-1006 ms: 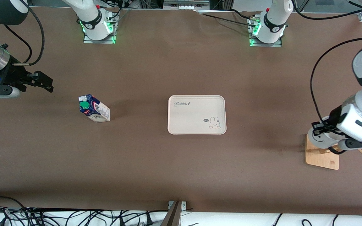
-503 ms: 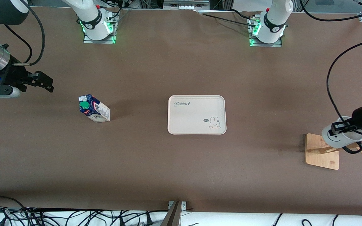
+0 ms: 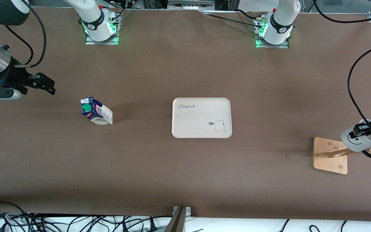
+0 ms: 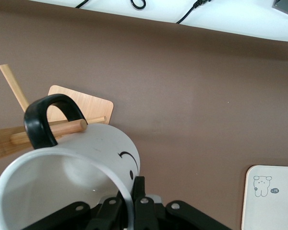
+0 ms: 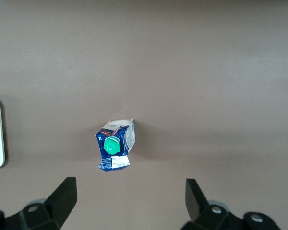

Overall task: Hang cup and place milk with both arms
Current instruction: 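Hook the mug handle onto a stand peg with the left gripper, then open the left gripper and draw it up from the mug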

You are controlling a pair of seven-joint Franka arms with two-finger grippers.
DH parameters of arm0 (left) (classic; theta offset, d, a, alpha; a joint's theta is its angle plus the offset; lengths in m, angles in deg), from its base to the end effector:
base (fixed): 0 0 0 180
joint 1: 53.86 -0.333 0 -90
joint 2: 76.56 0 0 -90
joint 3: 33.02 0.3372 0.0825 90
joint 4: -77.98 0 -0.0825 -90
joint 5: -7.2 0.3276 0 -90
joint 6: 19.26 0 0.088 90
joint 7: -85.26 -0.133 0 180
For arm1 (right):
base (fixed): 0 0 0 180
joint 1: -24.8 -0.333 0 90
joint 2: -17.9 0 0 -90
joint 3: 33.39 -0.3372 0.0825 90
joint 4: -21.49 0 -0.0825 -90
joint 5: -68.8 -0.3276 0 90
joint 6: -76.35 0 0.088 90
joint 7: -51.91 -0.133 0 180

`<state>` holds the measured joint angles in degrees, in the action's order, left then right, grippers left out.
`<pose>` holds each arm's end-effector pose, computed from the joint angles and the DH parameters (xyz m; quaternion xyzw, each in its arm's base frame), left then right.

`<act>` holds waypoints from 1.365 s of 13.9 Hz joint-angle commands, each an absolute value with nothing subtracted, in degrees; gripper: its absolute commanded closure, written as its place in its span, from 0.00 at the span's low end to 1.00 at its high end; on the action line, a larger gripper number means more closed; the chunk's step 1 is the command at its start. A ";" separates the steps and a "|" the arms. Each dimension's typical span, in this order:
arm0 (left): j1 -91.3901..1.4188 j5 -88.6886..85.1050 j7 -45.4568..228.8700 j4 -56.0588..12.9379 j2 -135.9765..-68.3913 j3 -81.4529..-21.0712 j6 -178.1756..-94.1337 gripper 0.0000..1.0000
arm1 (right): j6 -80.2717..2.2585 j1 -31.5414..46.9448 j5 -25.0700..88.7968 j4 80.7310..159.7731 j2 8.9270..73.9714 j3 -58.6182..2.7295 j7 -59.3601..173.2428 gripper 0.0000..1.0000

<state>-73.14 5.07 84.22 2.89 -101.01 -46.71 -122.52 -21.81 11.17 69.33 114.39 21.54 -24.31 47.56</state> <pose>0.6399 0.0897 0.5124 0.9955 0.0553 0.0421 0.0645 0.5283 0.0436 0.5789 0.9998 0.0026 0.0152 0.0084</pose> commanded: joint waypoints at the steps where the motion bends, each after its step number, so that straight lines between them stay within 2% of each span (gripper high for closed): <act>1: -74.86 3.25 79.04 2.57 -101.26 -47.26 -122.35 0.92 | -21.47 11.09 69.50 113.08 22.03 -24.52 46.90 0.00; 2: -75.13 1.16 76.14 2.48 -101.35 -47.18 -122.26 0.58 | -21.47 11.09 69.50 113.16 22.03 -24.52 46.90 0.00; 3: -75.91 -0.17 74.38 1.96 -101.43 -47.17 -122.35 0.16 | -21.47 11.09 69.50 113.16 22.03 -24.52 46.81 0.00; 4: -76.36 -0.88 74.10 1.69 -101.52 -47.17 -122.26 0.00 | -21.47 11.09 69.50 113.08 22.03 -24.52 46.90 0.00; 7: -76.36 -0.89 74.71 2.12 -100.82 -47.26 -120.00 0.00 | -21.47 11.09 69.41 113.16 22.03 -24.52 46.90 0.00; 14: -75.75 2.78 75.23 2.48 -92.39 -48.05 -110.32 0.00 | -21.56 11.53 67.84 113.16 22.03 -24.34 46.72 0.00; 19: -74.69 6.50 83.93 2.48 -88.79 -53.15 -104.35 0.00 | -21.47 11.88 66.95 113.25 22.03 -24.25 46.81 0.00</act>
